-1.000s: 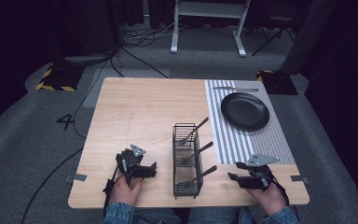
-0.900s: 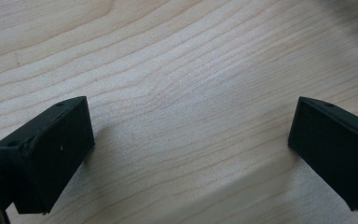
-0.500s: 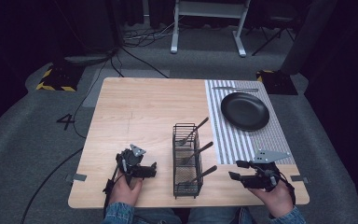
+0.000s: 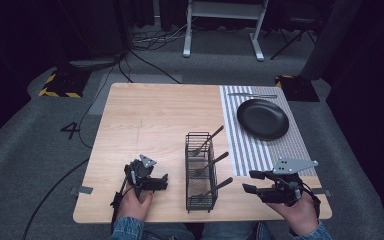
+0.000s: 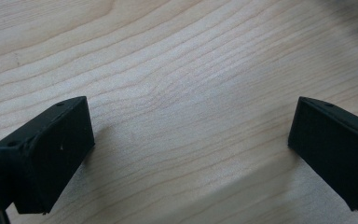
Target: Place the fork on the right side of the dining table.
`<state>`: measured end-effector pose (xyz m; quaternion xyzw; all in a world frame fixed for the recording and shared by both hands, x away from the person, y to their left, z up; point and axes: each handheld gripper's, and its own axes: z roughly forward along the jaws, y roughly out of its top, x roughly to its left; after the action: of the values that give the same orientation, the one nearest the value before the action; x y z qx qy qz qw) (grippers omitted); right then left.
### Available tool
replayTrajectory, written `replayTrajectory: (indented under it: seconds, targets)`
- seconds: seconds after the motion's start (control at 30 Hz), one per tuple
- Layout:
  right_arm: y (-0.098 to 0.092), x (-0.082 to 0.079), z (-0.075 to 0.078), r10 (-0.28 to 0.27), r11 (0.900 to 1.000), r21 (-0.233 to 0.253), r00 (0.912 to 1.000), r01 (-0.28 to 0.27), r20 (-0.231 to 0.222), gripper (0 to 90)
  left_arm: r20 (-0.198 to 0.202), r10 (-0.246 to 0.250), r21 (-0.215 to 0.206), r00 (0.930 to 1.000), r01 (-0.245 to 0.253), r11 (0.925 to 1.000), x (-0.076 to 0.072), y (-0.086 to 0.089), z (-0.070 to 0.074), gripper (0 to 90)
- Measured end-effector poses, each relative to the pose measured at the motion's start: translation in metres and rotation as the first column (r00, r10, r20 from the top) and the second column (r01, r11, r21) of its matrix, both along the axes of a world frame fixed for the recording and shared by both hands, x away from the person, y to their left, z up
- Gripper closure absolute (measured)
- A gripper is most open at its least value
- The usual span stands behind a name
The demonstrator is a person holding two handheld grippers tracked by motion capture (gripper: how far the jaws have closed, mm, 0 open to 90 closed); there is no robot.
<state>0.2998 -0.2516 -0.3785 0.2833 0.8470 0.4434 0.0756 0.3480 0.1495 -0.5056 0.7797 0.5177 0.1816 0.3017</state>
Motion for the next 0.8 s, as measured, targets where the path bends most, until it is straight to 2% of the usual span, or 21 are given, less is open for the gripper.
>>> replayTrajectory:
  seconds: [0.37, 0.57, 0.8]
  targets:
    - [0.014, -0.007, 0.018, 0.063, 0.998, 0.028, 0.998, -0.063, 0.011, 48.1, 0.0, 0.0, 0.001, 1.0, 0.0, 1.0, 0.0, 0.0, 0.0, 0.2]
    - [0.023, -0.01, 0.025, 0.098, 0.995, 0.021, 0.995, -0.098, 0.022, 50.5, -0.001, 0.0, -0.001, 1.0, 0.0, 1.0, 0.0, 0.0, 0.0, 0.2]
    - [0.034, -0.01, 0.029, 0.123, 0.992, 0.013, 0.9924, -0.123, 0.01, 53.8, -0.001, 0.002, -0.003, 1.0, -0.002, 1.0, 0.0, 0.0, 0.0, 0.2]
